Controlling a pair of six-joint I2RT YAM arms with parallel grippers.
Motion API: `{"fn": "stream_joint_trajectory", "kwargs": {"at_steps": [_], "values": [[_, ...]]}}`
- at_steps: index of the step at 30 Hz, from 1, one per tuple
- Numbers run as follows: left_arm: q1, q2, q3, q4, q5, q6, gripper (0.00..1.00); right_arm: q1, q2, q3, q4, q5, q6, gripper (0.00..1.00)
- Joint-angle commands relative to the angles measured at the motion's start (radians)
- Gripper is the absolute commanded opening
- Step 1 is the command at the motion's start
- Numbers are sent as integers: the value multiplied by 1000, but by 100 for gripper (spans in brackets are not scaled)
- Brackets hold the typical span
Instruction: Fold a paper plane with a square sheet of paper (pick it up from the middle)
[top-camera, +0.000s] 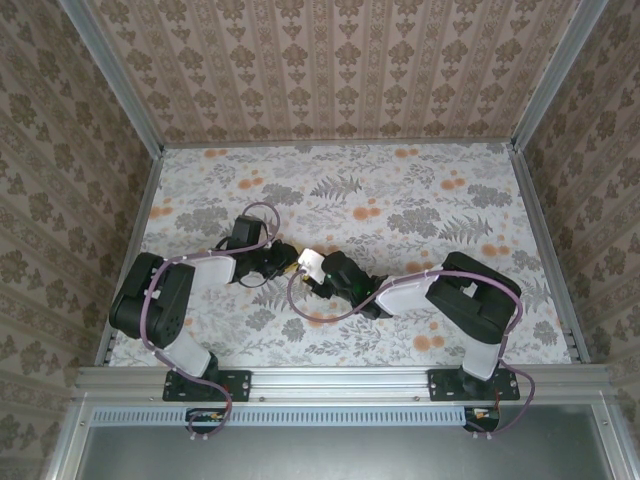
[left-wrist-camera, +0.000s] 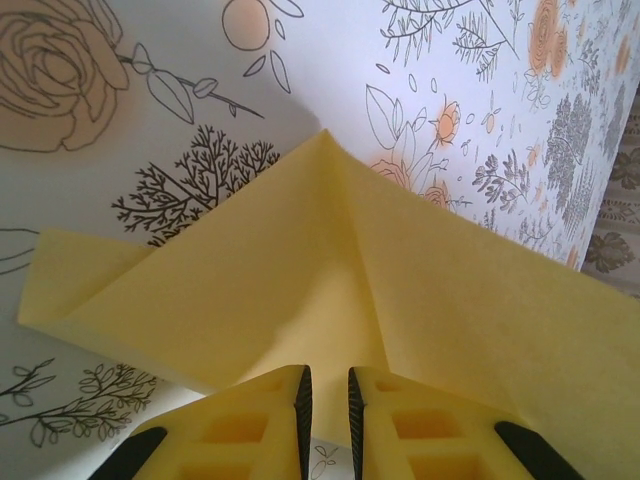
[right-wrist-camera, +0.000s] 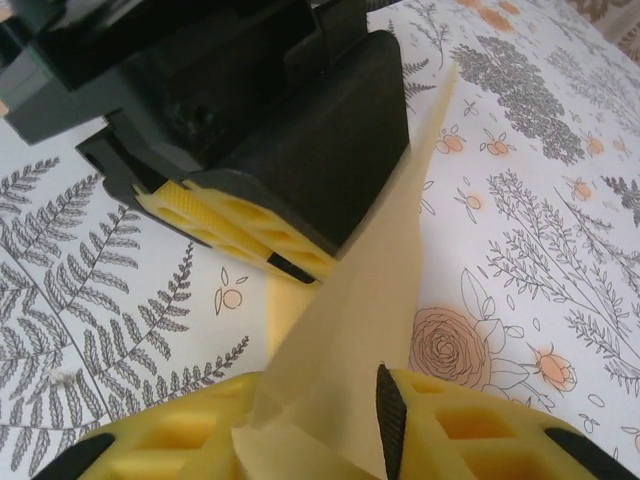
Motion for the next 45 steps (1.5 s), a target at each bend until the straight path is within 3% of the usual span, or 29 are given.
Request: {"fn": "stream_joint_trajectory", "kwargs": {"at_steps": [1,4,9,18,28,45], "values": [[6,7,-8,-2,12,-6,20,5,-13,9,-10,-27,-8,26],[10,-1,-15,-6,8,-5,20,5,-10,29,-46,-49,1,16],[27,-49,-45,-39,-29,7,20,-22,-10,72,-144,-154,87,7],[35,-102,-77,-63,-57,29,22,-109,22,168,-292,-395,275,6],[35,-145,-111,-74,-111,34,21,-192,98,234,-313,-638,432,8],[35,-222,-160,32,-83,23,21,-266,218,327,-329,-854,588,9]]}}
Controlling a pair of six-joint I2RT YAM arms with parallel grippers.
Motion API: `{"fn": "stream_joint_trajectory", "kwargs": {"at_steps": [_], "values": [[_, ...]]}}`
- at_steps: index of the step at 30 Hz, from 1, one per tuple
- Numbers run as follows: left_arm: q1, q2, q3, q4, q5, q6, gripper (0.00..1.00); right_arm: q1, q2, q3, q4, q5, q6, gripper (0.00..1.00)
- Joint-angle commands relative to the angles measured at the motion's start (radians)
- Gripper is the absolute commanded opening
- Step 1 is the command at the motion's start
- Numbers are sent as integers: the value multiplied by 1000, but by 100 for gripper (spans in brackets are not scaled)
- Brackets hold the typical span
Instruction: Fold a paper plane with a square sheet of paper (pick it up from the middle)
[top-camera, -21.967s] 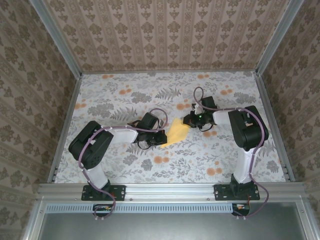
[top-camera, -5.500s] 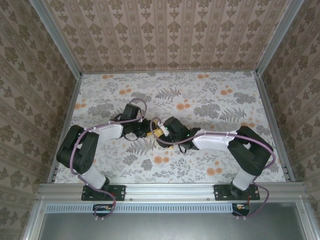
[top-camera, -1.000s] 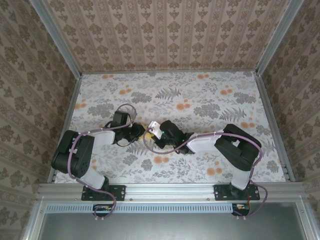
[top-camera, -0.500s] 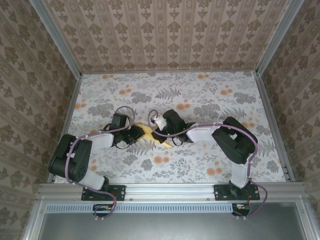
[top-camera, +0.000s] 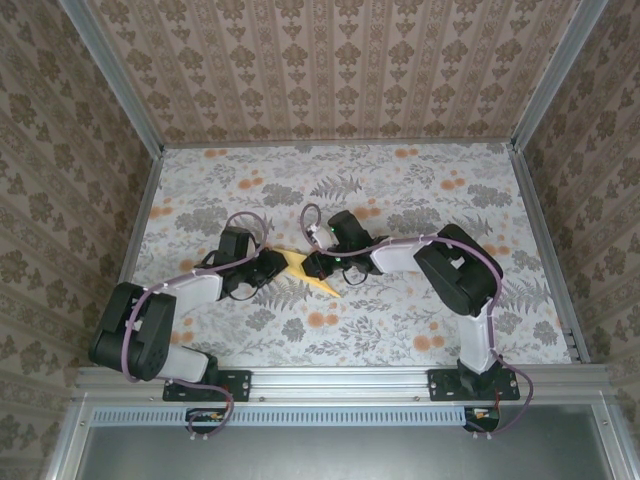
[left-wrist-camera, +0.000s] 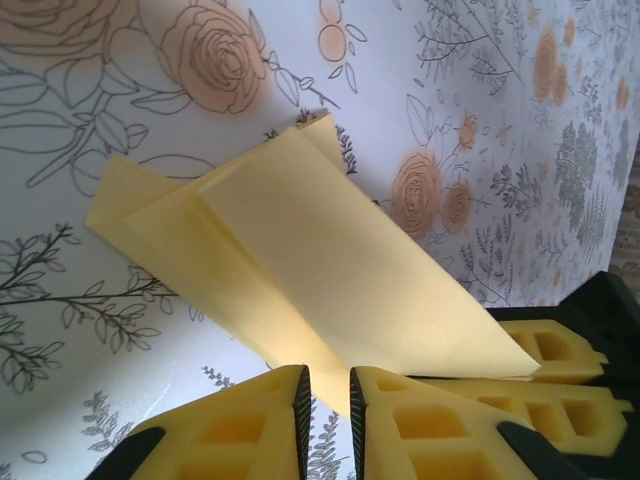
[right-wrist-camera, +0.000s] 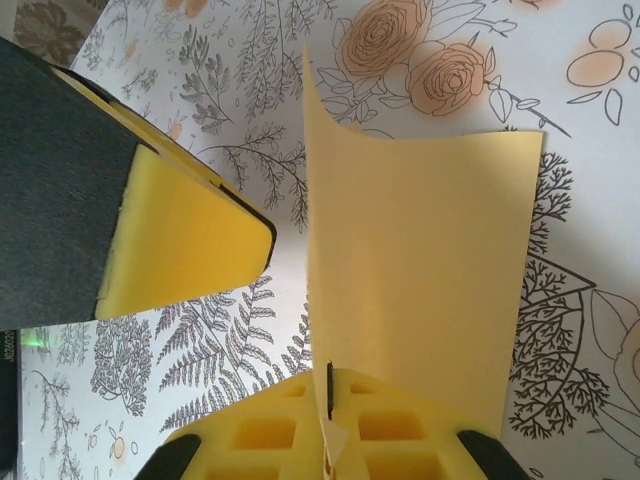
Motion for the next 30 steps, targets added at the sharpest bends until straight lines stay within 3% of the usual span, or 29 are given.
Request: {"fn": "stream_joint_trajectory", "kwargs": {"at_steps": [1,13,30], "values": [[7,-15,-14,52,19,3,20,-13,31,29,-12,-70,50,8],[3,82,14,155,84,-16,18,-41,95,74,-39,-134,103,9],[-3,162,32,210,79,-24,16,-50,154,128,-125,-195,89,10]]}}
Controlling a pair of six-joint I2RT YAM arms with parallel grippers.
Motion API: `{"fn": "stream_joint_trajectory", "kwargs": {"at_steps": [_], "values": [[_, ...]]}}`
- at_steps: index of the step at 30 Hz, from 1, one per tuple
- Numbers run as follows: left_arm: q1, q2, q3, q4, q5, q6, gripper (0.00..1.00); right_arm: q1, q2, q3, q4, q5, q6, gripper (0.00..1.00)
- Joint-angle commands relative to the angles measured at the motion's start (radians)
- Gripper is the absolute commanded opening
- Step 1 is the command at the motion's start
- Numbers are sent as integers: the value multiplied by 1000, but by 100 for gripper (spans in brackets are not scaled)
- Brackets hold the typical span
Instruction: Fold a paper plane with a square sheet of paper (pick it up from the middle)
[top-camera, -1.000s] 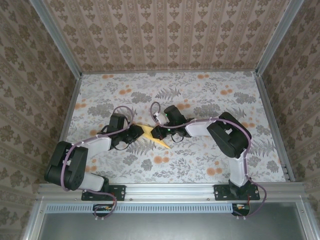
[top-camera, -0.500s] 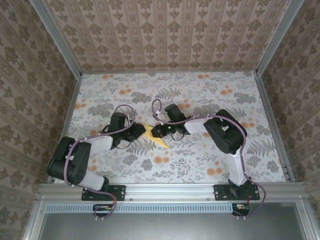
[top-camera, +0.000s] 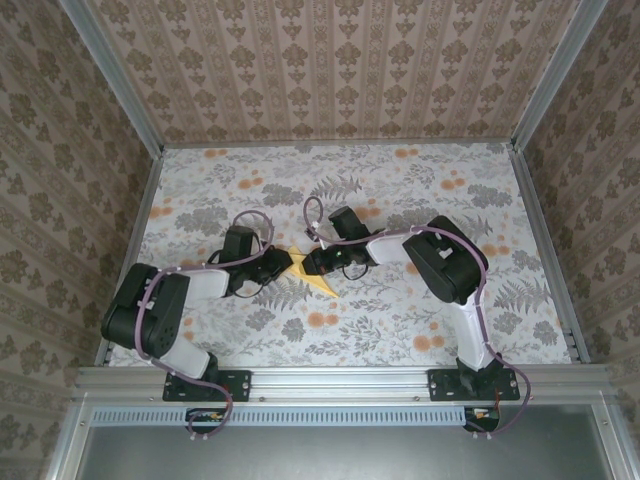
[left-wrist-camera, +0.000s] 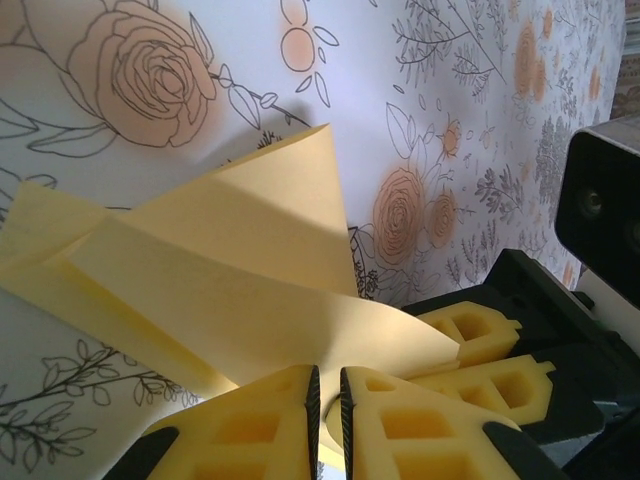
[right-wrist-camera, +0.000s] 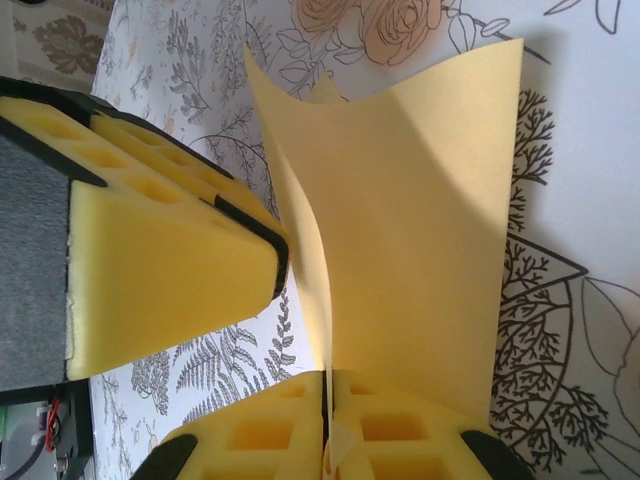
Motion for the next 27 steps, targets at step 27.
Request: {"fn": "stream_joint_trajectory", "kwargs": {"at_steps": [27], "values": [[-1,83,11,15,-29,-14,12,-4,-47,47,-172,-35,-2,40]]}}
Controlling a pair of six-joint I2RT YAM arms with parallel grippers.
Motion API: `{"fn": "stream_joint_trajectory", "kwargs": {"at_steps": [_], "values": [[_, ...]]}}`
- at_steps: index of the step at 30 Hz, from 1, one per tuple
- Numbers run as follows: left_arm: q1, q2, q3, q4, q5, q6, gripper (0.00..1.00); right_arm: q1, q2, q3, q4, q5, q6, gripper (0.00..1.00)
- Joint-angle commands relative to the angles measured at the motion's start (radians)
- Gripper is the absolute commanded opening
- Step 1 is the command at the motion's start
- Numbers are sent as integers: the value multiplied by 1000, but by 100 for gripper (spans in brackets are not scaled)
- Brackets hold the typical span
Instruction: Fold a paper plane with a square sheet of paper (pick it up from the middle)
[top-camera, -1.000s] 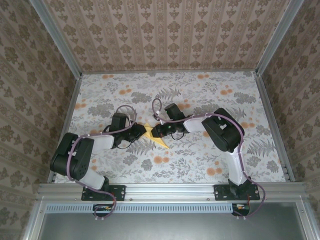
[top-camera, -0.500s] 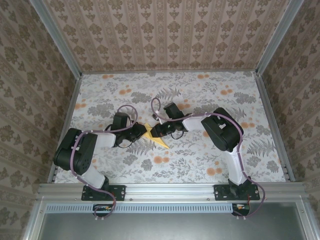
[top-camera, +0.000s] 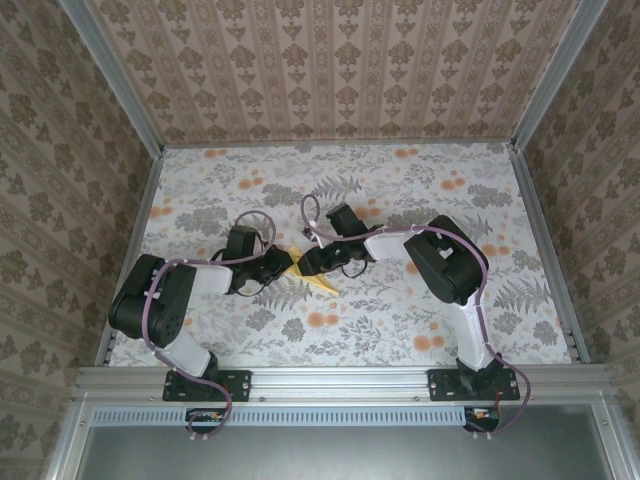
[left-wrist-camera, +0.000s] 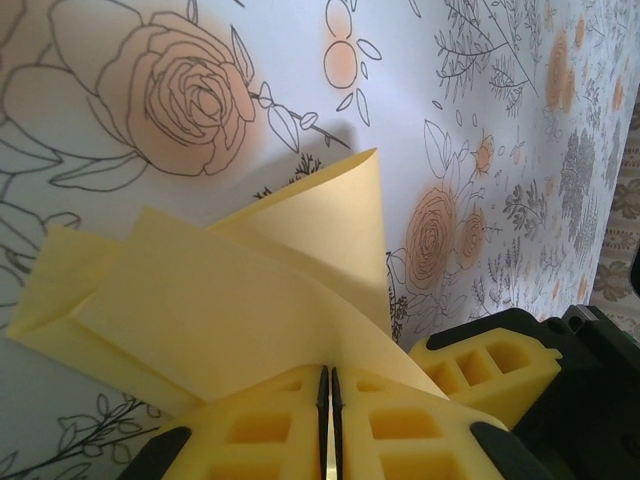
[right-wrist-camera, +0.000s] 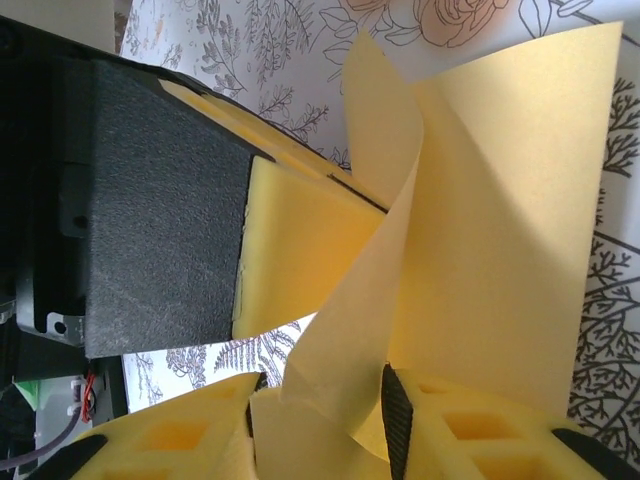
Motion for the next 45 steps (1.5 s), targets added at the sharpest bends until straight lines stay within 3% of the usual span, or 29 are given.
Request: {"fn": "stream_joint_trajectory", "kwargs": {"at_steps": [1,16,27,35,45], "values": [[-1,18,-6,-11,-16,-5,12,-6,-43,3,-80,18,25,40],[1,40,-5,1,-7,-5,12,-18,-159,-39,-147,141,51,49],[1,49,-2,1,-6,-7,12,46,-244,-47,-295,314,-169,53],[1,50,0,-4,-4,-8,11,104,-209,-20,-331,400,-281,50],[1,38,-2,-9,-2,-7,11,94,-154,-16,-293,365,-289,38]]}}
